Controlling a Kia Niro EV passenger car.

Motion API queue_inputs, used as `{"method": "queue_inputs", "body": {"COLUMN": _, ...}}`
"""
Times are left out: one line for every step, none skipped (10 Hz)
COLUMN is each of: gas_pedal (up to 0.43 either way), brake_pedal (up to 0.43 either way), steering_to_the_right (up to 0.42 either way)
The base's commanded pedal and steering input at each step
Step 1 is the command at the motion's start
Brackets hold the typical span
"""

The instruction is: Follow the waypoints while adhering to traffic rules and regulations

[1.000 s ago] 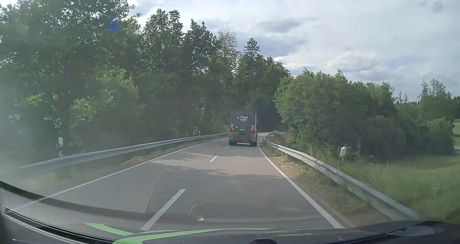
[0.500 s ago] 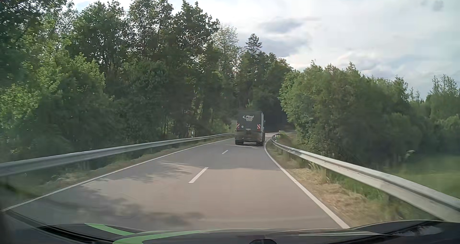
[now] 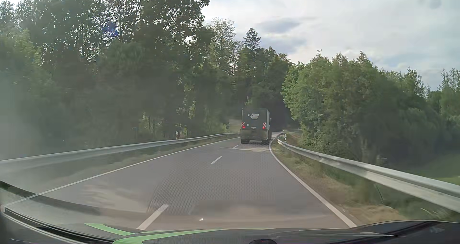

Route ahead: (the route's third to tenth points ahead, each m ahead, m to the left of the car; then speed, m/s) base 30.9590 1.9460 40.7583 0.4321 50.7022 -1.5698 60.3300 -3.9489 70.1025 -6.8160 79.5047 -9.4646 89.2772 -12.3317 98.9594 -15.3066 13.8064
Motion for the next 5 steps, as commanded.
{"method": "queue_inputs", "body": {"gas_pedal": 0.067, "brake_pedal": 0.000, "steering_to_the_right": 0.012}}
{"method": "queue_inputs", "body": {"gas_pedal": 0.067, "brake_pedal": 0.000, "steering_to_the_right": 0.011}}
{"method": "queue_inputs", "body": {"gas_pedal": 0.067, "brake_pedal": 0.000, "steering_to_the_right": 0.010}}
{"method": "queue_inputs", "body": {"gas_pedal": 0.067, "brake_pedal": 0.000, "steering_to_the_right": 0.011}}
{"method": "queue_inputs", "body": {"gas_pedal": 0.067, "brake_pedal": 0.000, "steering_to_the_right": 0.013}}
